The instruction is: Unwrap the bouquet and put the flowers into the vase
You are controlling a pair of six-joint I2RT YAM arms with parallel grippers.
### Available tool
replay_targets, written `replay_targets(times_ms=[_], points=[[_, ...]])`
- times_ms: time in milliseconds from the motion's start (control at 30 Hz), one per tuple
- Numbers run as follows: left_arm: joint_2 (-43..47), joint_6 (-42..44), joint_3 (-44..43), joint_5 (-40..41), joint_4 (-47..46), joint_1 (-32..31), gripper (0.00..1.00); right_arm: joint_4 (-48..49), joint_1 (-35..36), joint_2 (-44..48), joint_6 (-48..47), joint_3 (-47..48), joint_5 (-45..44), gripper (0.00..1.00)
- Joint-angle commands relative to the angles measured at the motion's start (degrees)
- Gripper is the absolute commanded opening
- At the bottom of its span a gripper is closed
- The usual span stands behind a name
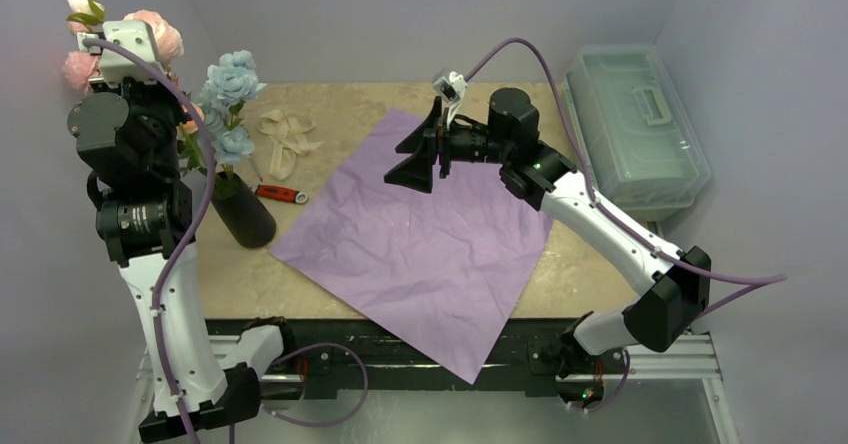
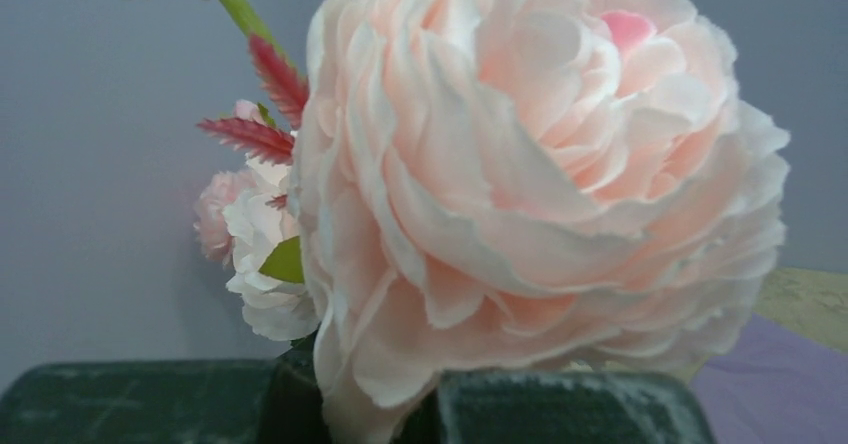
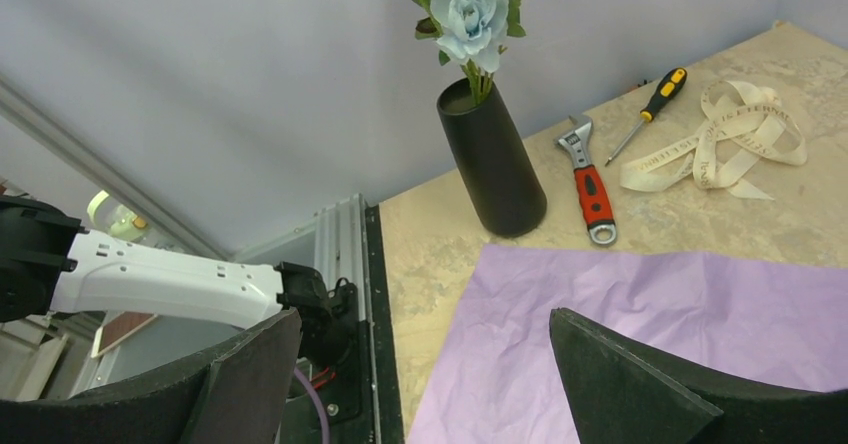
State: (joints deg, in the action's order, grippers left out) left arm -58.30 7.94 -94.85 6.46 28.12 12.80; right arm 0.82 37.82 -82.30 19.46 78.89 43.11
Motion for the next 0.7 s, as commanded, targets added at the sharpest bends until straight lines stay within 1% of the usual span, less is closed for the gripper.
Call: replay_targets(times_ms=[0, 133, 400, 500, 600, 667], points=[[-1.08, -4.72, 1.76, -0.04, -1.76, 0.5, 0.0, 0.33, -0.62, 1.14, -0.68, -0.03, 1.0, 0.98], [-2.44, -9.19, 3.61, 0.52, 2.17, 0.55, 0.0, 0.32, -0.93, 0.84, -0.23, -0.37, 1.07, 0.98], [-1.02, -9.28, 10.25, 1.02, 3.63, 0.49, 0.0, 0.44, -1.55, 0.76, 0.05, -1.26, 0.9, 0.98], [-1.29, -10.1, 10.99, 2.27, 6.4, 0.48, 0.11, 0.35, -1.71, 0.5, 0.13, -1.23, 0.89, 0.98], [-0.99, -10.65, 11.09, 1.89, 9.14, 0.48, 0.21, 0.11, -1.87, 0.31, 0.14, -1.26, 0.83, 0.98], [-0.85, -11.03, 11.03, 1.64, 11.08, 0.51, 0.32, -0.02, -1.9, 0.15, 0.14, -1.42, 0.83, 0.98]])
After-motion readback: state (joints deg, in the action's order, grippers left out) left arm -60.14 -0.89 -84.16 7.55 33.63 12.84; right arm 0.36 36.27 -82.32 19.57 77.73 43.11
